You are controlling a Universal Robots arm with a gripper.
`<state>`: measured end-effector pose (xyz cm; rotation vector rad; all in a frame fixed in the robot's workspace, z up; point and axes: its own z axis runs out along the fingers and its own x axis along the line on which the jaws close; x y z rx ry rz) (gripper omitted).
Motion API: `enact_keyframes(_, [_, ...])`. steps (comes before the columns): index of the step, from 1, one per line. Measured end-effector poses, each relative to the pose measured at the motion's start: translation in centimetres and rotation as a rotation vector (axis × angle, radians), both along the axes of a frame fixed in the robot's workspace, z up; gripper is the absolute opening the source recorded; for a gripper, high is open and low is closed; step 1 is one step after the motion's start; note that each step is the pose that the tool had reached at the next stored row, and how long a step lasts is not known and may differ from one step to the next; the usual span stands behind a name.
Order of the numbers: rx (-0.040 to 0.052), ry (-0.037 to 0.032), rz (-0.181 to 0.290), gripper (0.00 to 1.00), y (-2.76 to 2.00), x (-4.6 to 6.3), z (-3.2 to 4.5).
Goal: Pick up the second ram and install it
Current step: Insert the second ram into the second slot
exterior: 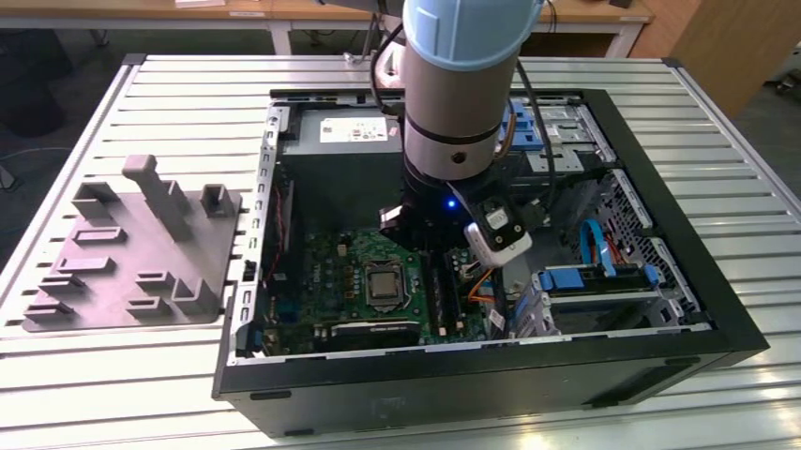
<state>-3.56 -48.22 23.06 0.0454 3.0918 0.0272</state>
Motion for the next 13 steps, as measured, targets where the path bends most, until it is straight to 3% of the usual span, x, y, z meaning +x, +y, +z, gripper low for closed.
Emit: enact_keyframes(13, [0.0010, -0.0001, 0.023, 0.11, 0.03, 0.15, -0.04])
